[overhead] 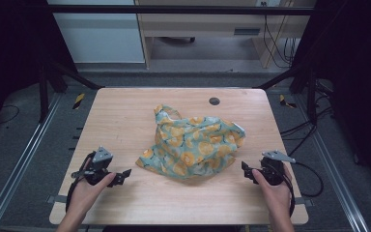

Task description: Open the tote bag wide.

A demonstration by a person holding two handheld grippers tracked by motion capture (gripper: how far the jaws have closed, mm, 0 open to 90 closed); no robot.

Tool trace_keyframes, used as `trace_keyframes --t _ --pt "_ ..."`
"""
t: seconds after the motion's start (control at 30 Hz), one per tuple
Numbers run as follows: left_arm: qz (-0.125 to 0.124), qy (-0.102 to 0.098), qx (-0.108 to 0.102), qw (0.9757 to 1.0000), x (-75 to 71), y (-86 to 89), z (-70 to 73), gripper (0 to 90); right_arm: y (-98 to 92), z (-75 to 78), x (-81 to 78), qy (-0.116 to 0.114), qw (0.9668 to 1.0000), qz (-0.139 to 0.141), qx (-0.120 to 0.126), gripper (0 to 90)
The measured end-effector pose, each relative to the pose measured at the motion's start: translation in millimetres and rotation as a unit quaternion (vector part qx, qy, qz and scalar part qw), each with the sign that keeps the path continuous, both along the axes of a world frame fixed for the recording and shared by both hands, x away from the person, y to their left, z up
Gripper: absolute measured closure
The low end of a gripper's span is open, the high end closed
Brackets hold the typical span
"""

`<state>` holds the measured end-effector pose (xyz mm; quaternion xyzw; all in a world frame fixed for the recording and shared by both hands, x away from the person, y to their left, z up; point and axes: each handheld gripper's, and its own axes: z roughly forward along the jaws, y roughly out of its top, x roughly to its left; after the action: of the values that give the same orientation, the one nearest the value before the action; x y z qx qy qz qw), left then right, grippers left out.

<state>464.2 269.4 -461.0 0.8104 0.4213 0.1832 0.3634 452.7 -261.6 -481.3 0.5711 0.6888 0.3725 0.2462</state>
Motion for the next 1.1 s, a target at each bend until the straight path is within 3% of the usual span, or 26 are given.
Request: trace_keyframes --t 0.07,0.17,0.47,0.67,0.8,0.93,1.03,1.1 --pt "-0.007 -0.007 -0.001 0.9999 5.7 -2.6 10.0 6.6 -1.2 4.8 6.1 -0.003 0.9999 0.003 -0.010 10.0" --pt "-0.020 -0.017 0.013 0.9996 16.8 -7.6 24.6 6.4 -2.1 13.0 12.8 -0.008 0.9999 0.011 -0.008 10.0" --pt "-0.038 -0.027 0.006 0.9989 45.9 -26.9 67.4 6.2 -11.3 40.1 22.1 -0.028 0.9986 0.037 -0.023 12.3" --pt "-0.052 -0.037 0.020 0.9977 56.8 -47.2 82.5 6.1 -11.5 67.3 28.6 -0.055 0.9960 0.063 -0.033 12.0" --pt "-0.055 -0.040 0.021 0.9975 62.6 -54.5 88.4 5.6 -8.7 80.0 35.0 -0.059 0.9938 0.088 -0.036 11.9" --pt "-0.060 -0.045 0.028 0.9968 70.0 -64.1 97.5 5.5 -4.3 87.8 40.3 -0.064 0.9917 0.104 -0.040 15.4" --pt "-0.062 -0.047 0.017 0.9968 77.3 -76.8 104.5 5.5 5.5 93.1 49.6 -0.067 0.9876 0.133 -0.050 19.3" --pt "-0.065 -0.049 0.019 0.9965 78.9 -79.8 106.0 5.5 8.3 92.2 52.3 -0.066 0.9867 0.138 -0.054 19.7"
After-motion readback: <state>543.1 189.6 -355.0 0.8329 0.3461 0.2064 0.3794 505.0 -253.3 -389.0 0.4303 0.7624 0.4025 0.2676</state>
